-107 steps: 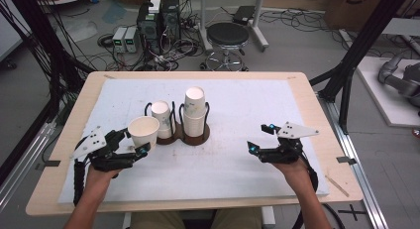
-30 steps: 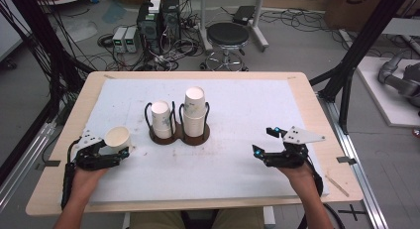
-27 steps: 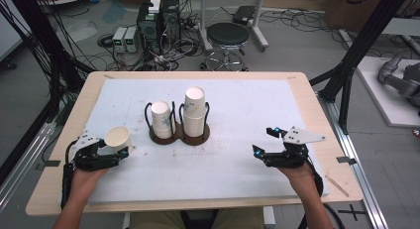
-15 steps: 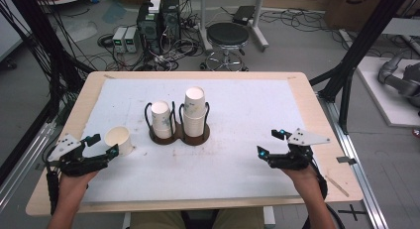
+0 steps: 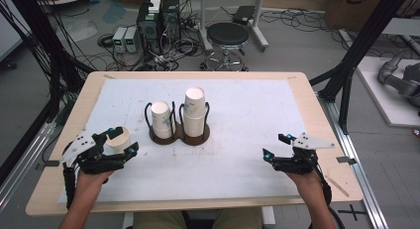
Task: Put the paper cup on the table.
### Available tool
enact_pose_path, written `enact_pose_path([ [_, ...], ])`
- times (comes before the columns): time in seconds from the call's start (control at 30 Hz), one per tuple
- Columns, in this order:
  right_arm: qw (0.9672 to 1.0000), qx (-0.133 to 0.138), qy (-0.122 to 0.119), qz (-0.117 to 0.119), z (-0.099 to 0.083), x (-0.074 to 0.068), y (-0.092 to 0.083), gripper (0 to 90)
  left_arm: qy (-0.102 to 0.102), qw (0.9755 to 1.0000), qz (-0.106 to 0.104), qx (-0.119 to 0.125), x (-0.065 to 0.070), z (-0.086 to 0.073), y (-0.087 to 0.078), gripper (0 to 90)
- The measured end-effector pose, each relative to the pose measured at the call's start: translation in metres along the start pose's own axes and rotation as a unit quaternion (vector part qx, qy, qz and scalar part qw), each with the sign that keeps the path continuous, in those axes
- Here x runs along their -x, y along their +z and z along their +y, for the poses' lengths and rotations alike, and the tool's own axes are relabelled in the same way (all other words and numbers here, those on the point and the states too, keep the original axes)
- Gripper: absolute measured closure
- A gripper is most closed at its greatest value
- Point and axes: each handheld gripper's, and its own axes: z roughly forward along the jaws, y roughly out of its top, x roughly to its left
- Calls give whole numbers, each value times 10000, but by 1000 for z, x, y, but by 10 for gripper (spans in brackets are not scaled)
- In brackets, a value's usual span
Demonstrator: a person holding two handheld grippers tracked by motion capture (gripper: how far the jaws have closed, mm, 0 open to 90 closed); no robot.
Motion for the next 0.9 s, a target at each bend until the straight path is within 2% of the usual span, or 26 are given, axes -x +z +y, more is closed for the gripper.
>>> enact_pose_path([
  [0.27, 9999, 99, 83, -81, -1, 0, -4, 198, 206, 9997, -127, -94, 7, -2, 6, 175],
  [0.9, 9998, 158, 99, -108, 0, -3, -5, 199, 227, 9996, -49, -153, 7, -4, 5, 179],
])
